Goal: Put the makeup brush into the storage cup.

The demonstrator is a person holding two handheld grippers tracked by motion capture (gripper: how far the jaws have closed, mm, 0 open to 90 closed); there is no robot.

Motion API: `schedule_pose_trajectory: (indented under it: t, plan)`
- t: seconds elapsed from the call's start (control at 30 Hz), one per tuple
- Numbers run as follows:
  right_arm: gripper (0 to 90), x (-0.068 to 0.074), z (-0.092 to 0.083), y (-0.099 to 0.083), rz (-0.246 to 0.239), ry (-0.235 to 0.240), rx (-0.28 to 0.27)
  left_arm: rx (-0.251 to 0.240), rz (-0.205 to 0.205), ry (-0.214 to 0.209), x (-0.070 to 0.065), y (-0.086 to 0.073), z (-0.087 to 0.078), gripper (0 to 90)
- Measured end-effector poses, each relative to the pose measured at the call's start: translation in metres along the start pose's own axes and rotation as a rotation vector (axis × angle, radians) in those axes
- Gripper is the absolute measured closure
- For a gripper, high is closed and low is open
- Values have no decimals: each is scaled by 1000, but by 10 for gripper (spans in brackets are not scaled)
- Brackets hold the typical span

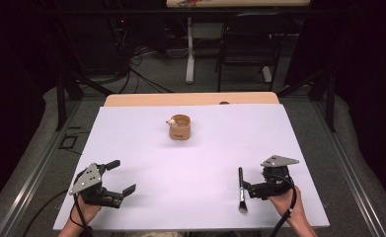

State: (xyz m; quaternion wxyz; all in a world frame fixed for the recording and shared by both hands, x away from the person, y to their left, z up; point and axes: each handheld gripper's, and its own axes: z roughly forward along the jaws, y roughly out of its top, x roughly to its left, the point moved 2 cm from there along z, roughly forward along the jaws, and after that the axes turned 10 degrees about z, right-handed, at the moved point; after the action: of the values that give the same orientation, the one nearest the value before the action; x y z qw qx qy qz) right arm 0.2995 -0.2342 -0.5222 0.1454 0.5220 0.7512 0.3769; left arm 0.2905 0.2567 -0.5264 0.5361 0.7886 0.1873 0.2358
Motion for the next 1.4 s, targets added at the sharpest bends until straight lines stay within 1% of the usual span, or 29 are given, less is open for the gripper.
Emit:
schedule_pose_trajectory:
  t: [0.03, 0.07, 0.17, 0.2, 0.27, 0.37, 0.4, 0.43, 0.5, 0.53, 0.6, 0.63, 0.67, 0.7, 0.73, 0.83, 0.87, 0.9, 0.93, 0.97, 1.0, 1.07, 1.1, 1.23, 1.27, 1.3, 1.33, 1.37, 1.4]
  plan:
    - [0, 2, 3, 2, 15, -4, 22, 2, 0, 0, 0, 0, 0, 4]
    - [0, 2, 3, 2, 15, -4, 22, 2, 0, 0, 0, 0, 0, 3]
    - [0, 5, 6, 6, 30, -4, 50, 6, 0, 6, 0, 0, 0, 4]
    - [0, 6, 6, 8, 29, -13, 58, 6, -1, 5, 0, 0, 0, 3]
    - [0, 7, 7, 9, 39, -13, 56, 7, -1, 5, 0, 0, 0, 4]
    - [0, 9, 9, 18, 56, -22, 69, 7, -7, 3, 0, 0, 1, 4]
    - [0, 9, 9, 18, 56, -22, 69, 8, -6, 1, 0, 0, 1, 4]
    - [0, 11, 10, 21, 65, -28, 86, 8, -7, 1, 0, 0, 1, 4]
    - [0, 12, 10, 23, 77, -25, 88, 11, -6, 2, 0, 0, 1, 4]
    - [0, 12, 12, 26, 90, -34, 110, 15, 2, 0, 0, 0, 2, 4]
    - [0, 12, 13, 27, 100, -36, 115, 23, 9, 6, 0, 0, 2, 4]
    - [0, 13, 16, 29, 114, -39, 141, 30, 12, 10, -1, 0, 3, 4]
    - [0, 13, 16, 29, 114, -39, 141, 35, 21, 6, -1, 0, 3, 4]
    - [0, 14, 18, 29, 135, -49, 163, 30, 23, -1, -2, 0, 3, 4]
    - [0, 14, 18, 29, 135, -49, 163, 31, 24, 5, -2, 1, 3, 4]
    - [0, 15, 22, 30, 158, -71, 191, 32, 28, 22, -2, 1, 3, 4]
    - [0, 16, 25, 32, 168, -90, 210, 31, 24, 35, -2, 1, 2, 5]
    - [0, 17, 26, 33, 175, -97, 220, 31, 23, 44, -1, 1, 1, 5]
    - [0, 17, 26, 33, 175, -97, 220, 31, 23, 44, -1, 1, 1, 5]
    - [0, 18, 27, 35, 178, -103, 229, 35, 17, 56, 0, 1, 1, 5]
    - [0, 19, 27, 37, 181, -118, 248, 35, 15, 59, 0, 1, 0, 5]
    - [0, 20, 28, 40, 185, -139, 264, 35, 10, 67, 0, 1, 0, 5]
    - [0, 23, 29, 43, 191, -155, 286, 32, 12, 63, 0, 1, -1, 4]
    - [0, 26, 31, 46, 189, -166, 306, 30, 16, 60, -1, 2, -2, 5]
    - [0, 29, 32, 47, 193, -178, 329, 32, 18, 59, -1, 2, -2, 5]
    - [0, 29, 33, 48, 192, -182, 342, 36, 15, 57, -2, 1, -1, 5]
    - [0, 29, 33, 48, 192, -182, 342, 36, 15, 57, -2, 1, -1, 5]
    - [0, 30, 35, 48, 202, -187, 353, 36, 15, 55, -2, 2, -1, 5]
    - [0, 30, 36, 49, 200, -188, 374, 37, 15, 58, -2, 2, -1, 5]
